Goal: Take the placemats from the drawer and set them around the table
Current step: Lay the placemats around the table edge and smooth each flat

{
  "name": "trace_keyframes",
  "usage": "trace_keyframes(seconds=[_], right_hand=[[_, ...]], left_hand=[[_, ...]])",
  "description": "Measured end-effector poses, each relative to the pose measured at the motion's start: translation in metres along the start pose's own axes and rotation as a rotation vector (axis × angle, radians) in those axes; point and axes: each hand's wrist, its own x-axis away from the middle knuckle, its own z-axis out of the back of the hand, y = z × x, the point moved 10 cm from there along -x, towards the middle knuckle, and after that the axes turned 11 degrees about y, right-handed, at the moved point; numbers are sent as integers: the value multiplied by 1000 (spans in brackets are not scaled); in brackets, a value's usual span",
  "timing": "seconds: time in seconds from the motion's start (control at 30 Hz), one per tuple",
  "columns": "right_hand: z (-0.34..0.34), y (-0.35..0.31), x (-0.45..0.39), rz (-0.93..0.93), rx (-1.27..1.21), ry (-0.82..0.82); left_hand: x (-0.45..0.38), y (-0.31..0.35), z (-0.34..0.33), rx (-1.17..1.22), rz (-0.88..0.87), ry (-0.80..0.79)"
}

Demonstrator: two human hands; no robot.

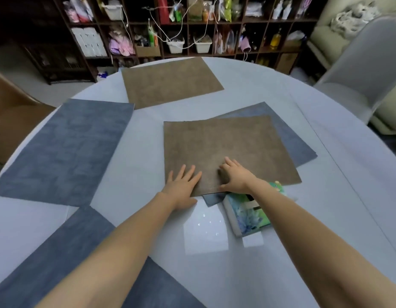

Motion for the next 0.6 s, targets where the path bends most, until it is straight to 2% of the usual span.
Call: trace_keyframes(seconds=[0.13, 0.33, 0.43, 0.5, 0.6], right_hand=[[-24, 3, -13, -2, -10, -124], [-24, 1, -21, 1, -15, -143], [-24, 1, -19, 16, 6, -164], [-11, 4, -21, 43, 46, -72], [26, 10, -24, 57, 41, 160]], left_hand=[[-9, -11, -15, 7, 36, 9], [-14, -5, -7, -215, -32, 66], [-15, -7, 9, -80, 33, 83], [-17, -14, 32, 40, 91, 172], [-17, -19, 75, 113, 134, 344]])
